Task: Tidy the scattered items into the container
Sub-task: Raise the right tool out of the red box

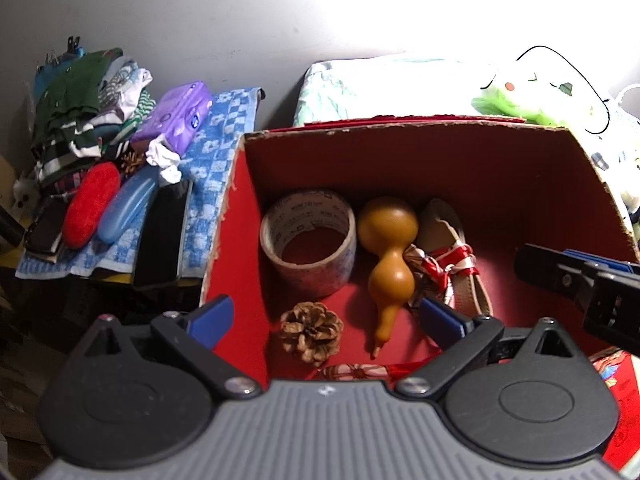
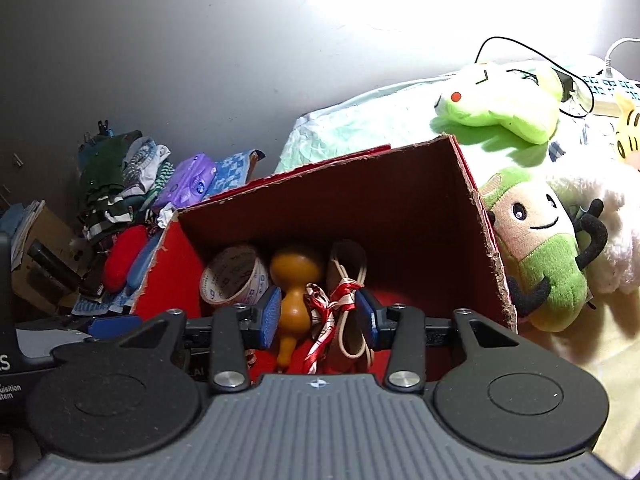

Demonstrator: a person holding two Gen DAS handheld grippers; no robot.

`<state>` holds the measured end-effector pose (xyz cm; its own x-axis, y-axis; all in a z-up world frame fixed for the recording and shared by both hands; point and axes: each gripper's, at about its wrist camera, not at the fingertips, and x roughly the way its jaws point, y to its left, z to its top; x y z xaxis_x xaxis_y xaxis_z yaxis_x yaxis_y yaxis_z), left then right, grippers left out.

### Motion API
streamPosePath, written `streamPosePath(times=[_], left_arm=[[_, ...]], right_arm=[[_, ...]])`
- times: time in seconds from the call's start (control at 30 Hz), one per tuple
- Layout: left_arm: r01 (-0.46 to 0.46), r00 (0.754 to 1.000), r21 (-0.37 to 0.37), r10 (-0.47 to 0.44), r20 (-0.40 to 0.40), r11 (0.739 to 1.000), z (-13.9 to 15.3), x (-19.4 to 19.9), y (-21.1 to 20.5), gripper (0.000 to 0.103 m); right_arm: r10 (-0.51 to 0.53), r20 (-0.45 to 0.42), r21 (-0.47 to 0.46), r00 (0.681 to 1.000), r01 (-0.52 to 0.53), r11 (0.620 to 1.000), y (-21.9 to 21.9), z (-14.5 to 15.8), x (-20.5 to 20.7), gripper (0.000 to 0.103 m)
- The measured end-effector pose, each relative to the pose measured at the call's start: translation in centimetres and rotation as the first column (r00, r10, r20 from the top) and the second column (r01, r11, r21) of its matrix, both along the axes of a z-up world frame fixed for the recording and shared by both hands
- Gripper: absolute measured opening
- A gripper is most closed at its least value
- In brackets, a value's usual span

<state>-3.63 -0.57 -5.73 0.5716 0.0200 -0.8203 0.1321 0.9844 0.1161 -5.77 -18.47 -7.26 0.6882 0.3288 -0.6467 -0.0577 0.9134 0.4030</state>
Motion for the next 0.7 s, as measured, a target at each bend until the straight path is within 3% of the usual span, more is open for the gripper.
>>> streamPosePath(times=[0.7], left_arm=[[-0.111, 0.994, 0.066, 0.110, 0.009, 0.992, 0.4, -2.4, -1.3, 0.100]], right_arm=[[0.081, -0.003, 0.008, 0.997, -0.081, 0.997, -1.3, -0.5, -2.3, 0.049]])
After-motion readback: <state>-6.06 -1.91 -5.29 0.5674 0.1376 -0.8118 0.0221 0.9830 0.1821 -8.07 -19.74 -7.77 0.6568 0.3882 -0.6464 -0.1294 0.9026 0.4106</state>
